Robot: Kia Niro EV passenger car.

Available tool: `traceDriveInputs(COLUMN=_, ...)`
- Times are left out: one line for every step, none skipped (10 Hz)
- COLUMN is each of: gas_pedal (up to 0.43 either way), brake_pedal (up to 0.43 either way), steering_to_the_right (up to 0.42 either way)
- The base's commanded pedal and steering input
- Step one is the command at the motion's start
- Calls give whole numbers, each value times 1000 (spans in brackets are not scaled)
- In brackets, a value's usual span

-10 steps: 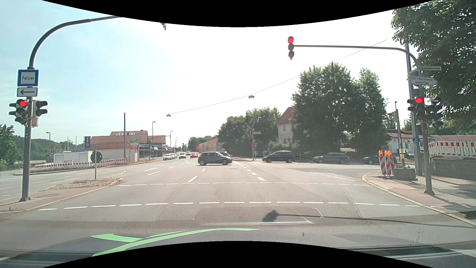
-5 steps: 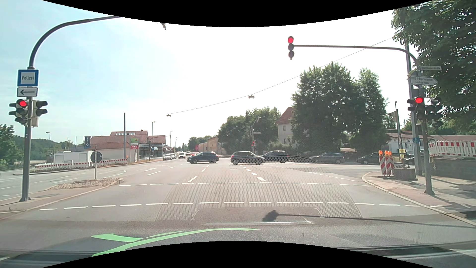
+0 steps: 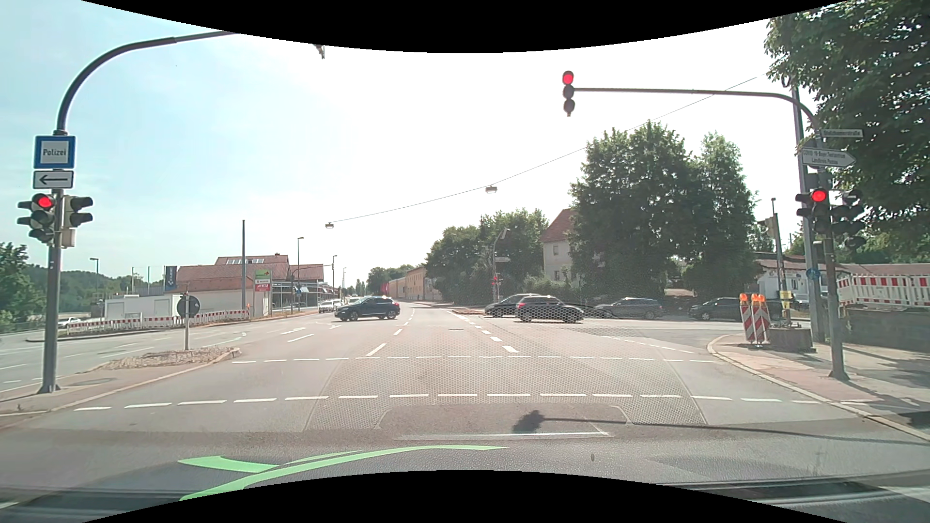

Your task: Follow the waypoints while adhering to traffic rules and regulations

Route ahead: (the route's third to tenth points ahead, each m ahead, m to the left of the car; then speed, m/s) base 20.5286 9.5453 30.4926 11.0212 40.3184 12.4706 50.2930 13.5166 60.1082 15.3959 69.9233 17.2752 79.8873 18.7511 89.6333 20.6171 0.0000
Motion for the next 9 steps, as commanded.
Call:
traceDriveInputs(gas_pedal=0, brake_pedal=341, steering_to_the_right=-12)
traceDriveInputs(gas_pedal=0, brake_pedal=341, steering_to_the_right=-11)
traceDriveInputs(gas_pedal=0, brake_pedal=341, steering_to_the_right=-11)
traceDriveInputs(gas_pedal=0, brake_pedal=348, steering_to_the_right=-12)
traceDriveInputs(gas_pedal=0, brake_pedal=341, steering_to_the_right=-12)
traceDriveInputs(gas_pedal=0, brake_pedal=341, steering_to_the_right=-12)
traceDriveInputs(gas_pedal=0, brake_pedal=341, steering_to_the_right=-12)
traceDriveInputs(gas_pedal=0, brake_pedal=341, steering_to_the_right=-12)
traceDriveInputs(gas_pedal=0, brake_pedal=341, steering_to_the_right=-12)
